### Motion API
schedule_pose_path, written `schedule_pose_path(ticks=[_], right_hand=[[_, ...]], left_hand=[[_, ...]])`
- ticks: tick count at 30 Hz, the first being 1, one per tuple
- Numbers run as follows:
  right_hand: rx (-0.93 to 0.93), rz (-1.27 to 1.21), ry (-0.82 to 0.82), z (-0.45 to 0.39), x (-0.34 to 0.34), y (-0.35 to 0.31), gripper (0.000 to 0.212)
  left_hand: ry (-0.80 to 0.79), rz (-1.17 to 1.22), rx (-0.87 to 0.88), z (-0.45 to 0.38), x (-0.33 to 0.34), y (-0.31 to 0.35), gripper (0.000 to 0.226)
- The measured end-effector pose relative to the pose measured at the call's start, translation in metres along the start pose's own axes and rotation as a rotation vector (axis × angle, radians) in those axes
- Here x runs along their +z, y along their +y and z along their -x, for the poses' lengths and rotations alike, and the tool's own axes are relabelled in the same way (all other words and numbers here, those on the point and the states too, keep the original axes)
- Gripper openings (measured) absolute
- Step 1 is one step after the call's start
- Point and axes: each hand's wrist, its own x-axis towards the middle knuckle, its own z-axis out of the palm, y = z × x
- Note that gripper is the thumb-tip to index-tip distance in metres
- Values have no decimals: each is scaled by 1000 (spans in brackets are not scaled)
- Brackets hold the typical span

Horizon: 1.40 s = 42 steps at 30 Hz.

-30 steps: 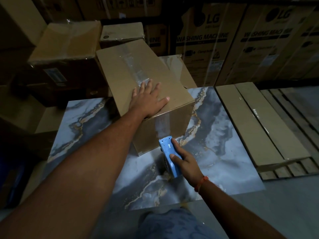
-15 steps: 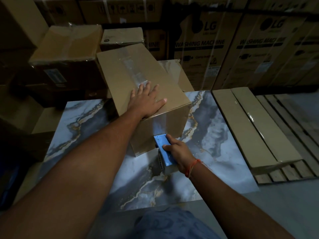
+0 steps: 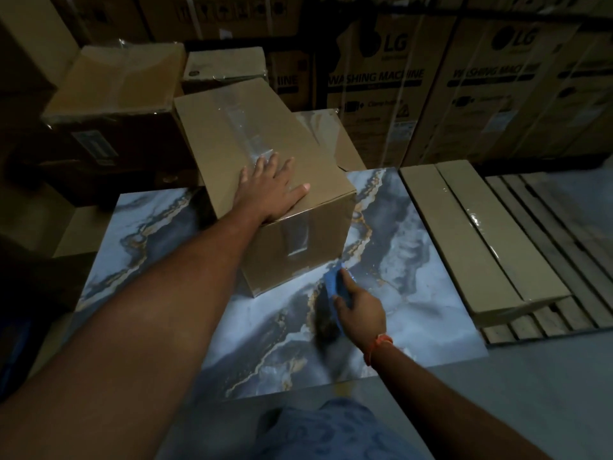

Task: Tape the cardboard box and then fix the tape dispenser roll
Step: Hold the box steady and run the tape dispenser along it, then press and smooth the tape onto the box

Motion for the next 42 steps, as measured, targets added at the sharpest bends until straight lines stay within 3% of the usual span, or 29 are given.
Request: schedule_pose_path(ticks=[7,10,13,19,24,27,31,36,42], right_hand=[[-145,111,201,-18,-4,39,69],[-114,237,239,-22,-6,55,68],[-69,357,175,-25,-9,69,77],[-65,323,100,-36,-2,85,70],[45,454,277,-13,-4,70,67],[-47,195,359,4,-2,42,63],[-171,-226,396,15,23,-41,66],[-236,-480,450,-4,46,-145,78],[-48,-624,509,-44,107,-163,82]], left_hand=[[2,-9,3,2,-1,1,80],[-4,-16,-4,3,-2,2,79],[-14,-22,-8,2,-3,3,79],[-8,-43,0,-1,0,-1,79],[4,-23,27,-1,2,-2,78],[-11,-24,67,-6,2,-5,79],[-34,-58,247,-26,-7,-28,76],[-29,-98,355,-59,-13,-60,74],[-2,-92,365,-63,-6,-64,75]])
